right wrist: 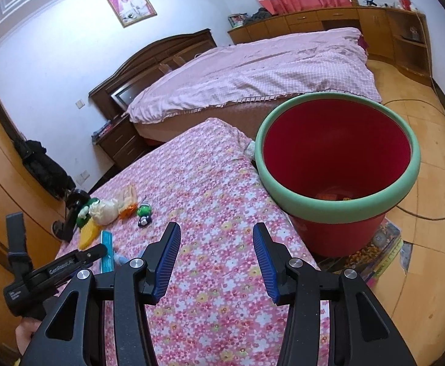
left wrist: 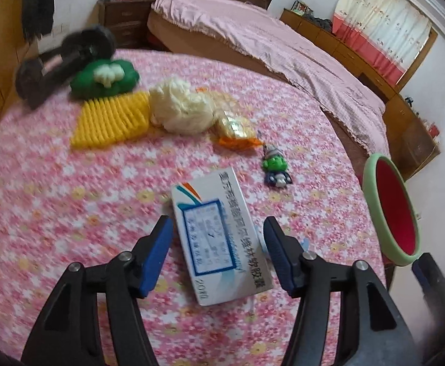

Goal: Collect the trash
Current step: 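Grasp the white medicine box with the left tool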

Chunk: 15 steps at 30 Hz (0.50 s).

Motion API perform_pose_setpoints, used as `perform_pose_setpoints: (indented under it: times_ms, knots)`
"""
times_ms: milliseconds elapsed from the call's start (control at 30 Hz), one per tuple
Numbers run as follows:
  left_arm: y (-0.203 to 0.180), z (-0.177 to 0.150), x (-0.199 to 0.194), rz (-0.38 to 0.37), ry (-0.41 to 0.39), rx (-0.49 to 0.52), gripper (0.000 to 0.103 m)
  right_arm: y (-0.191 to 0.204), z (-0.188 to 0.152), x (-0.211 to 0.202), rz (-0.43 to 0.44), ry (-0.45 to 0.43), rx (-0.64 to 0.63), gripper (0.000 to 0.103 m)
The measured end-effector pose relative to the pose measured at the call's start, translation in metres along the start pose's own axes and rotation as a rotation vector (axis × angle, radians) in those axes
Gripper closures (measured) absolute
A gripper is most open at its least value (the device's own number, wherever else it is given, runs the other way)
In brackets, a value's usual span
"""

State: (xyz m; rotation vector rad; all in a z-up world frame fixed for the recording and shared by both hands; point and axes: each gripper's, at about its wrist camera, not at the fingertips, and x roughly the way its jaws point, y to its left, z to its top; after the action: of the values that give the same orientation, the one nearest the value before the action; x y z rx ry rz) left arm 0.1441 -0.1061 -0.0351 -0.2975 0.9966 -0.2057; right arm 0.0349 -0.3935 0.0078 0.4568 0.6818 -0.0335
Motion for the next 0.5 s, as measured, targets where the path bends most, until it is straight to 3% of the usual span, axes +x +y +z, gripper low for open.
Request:
perform_pose_setpoints:
  times_ms: [167,500]
  knots:
    - [-0.001,-0.007,0.012,-0.026,0.044,-0.03,0.042,-0.006,0.0,0.002,-0.014,0.004,0.005,0.052]
    - [0.006,-0.009,0.0,-0.039,0.005,0.015,0.046,-0.004,-0.003,0.021,-0.014,0.05,0.001,0.052]
